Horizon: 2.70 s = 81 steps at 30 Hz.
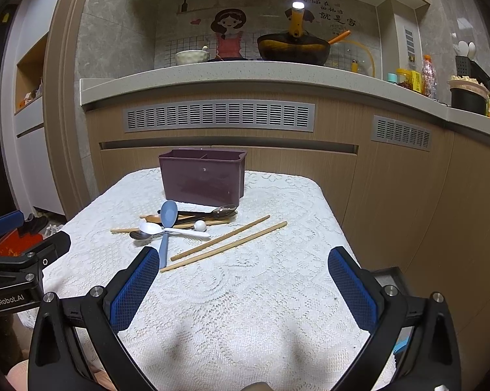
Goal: Organize utensils
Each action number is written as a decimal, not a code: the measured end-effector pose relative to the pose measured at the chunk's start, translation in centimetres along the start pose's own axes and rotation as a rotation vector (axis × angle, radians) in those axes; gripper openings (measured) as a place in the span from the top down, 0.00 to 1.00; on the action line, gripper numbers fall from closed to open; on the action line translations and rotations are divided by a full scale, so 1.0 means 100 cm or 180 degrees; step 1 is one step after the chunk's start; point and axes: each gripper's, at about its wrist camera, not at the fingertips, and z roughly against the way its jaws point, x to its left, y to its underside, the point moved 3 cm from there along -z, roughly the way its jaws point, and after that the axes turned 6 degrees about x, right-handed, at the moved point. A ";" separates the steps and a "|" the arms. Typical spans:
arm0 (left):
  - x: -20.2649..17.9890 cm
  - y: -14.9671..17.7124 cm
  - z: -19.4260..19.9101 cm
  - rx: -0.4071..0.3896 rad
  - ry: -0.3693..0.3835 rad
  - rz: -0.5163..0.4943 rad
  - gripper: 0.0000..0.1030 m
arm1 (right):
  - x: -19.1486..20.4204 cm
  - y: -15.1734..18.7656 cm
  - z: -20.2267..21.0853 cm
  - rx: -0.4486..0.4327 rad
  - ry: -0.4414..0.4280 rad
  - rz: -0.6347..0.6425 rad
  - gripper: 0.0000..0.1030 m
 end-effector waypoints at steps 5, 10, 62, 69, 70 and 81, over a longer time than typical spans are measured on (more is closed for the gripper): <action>-0.001 0.001 0.000 0.0004 -0.0004 -0.0002 0.00 | 0.000 0.000 0.000 0.0005 0.0001 -0.0008 0.00; -0.001 0.003 0.003 0.0005 -0.0007 -0.0004 0.00 | -0.001 0.000 0.001 0.0004 0.0000 -0.0007 0.00; -0.017 -0.079 -0.181 0.0869 0.0468 -0.0183 0.00 | -0.003 -0.039 -0.121 0.0544 -0.0013 0.0232 0.00; -0.038 -0.085 -0.243 0.1148 0.0318 -0.0220 0.12 | -0.012 -0.030 -0.146 0.0760 -0.0101 0.0165 0.00; -0.038 -0.084 -0.253 0.1227 0.0288 -0.0177 0.12 | -0.014 -0.028 -0.149 0.0779 -0.0106 0.0151 0.00; -0.050 -0.073 -0.275 0.1486 0.0564 -0.0227 0.62 | -0.020 -0.025 -0.166 0.0916 -0.0140 0.0058 0.00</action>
